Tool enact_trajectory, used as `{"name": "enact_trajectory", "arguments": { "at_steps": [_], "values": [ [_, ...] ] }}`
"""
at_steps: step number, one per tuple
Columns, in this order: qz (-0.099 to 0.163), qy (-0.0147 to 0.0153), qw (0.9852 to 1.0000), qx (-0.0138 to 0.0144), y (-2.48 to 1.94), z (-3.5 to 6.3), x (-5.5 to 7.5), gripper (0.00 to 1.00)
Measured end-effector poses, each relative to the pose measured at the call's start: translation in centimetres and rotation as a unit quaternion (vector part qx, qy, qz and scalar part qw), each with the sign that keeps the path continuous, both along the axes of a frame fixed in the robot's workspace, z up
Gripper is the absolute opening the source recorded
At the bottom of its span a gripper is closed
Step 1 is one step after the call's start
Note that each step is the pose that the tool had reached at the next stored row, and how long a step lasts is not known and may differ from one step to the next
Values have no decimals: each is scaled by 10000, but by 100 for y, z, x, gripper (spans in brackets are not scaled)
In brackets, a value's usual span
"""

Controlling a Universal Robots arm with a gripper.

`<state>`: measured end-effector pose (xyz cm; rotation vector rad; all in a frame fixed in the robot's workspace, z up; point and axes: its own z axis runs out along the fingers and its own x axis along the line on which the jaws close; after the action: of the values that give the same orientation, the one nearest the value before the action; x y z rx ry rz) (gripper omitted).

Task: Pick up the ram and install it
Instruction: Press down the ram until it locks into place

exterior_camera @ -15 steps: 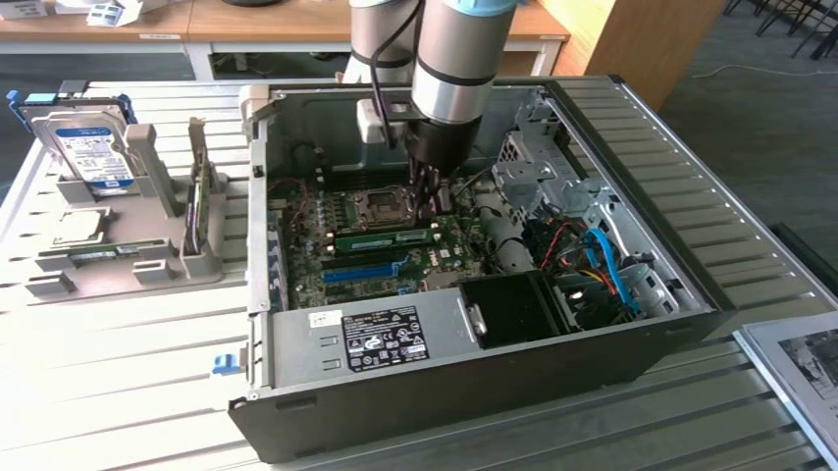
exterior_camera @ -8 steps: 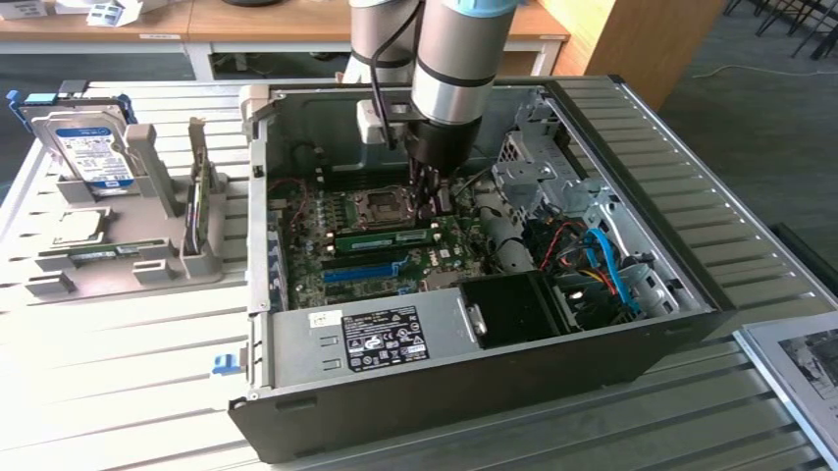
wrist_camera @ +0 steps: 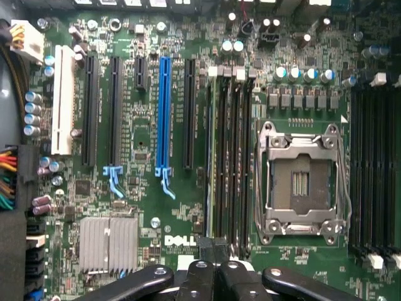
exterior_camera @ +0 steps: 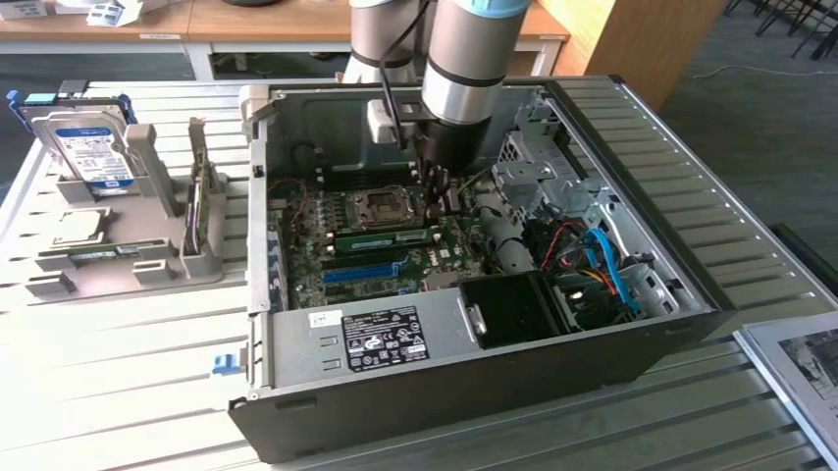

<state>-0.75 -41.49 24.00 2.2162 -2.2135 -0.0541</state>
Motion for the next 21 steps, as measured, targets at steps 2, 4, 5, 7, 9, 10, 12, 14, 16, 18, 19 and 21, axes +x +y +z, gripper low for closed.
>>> {"name": "enact_trajectory", "arguments": {
  "at_steps": [2,4,5,7,9,10,12,14,16,18,19,21],
  "values": [
    [0,0,10000,0,0,0,30,10],
    [-1,0,10000,1,0,0,54,10],
    [0,0,10000,1,0,0,65,10],
    [0,0,10000,0,1,0,86,10],
    [0,0,10000,1,1,0,106,10],
    [0,0,10000,0,1,0,113,10],
    [0,1,10000,0,0,0,114,10],
    [0,0,10000,0,0,0,114,10],
    [0,0,10000,0,0,-6,114,10],
    [0,1,10000,0,0,-16,114,10],
    [0,0,10000,0,0,-22,114,10],
    [0,0,10000,0,0,-31,114,10]
  ]
}}
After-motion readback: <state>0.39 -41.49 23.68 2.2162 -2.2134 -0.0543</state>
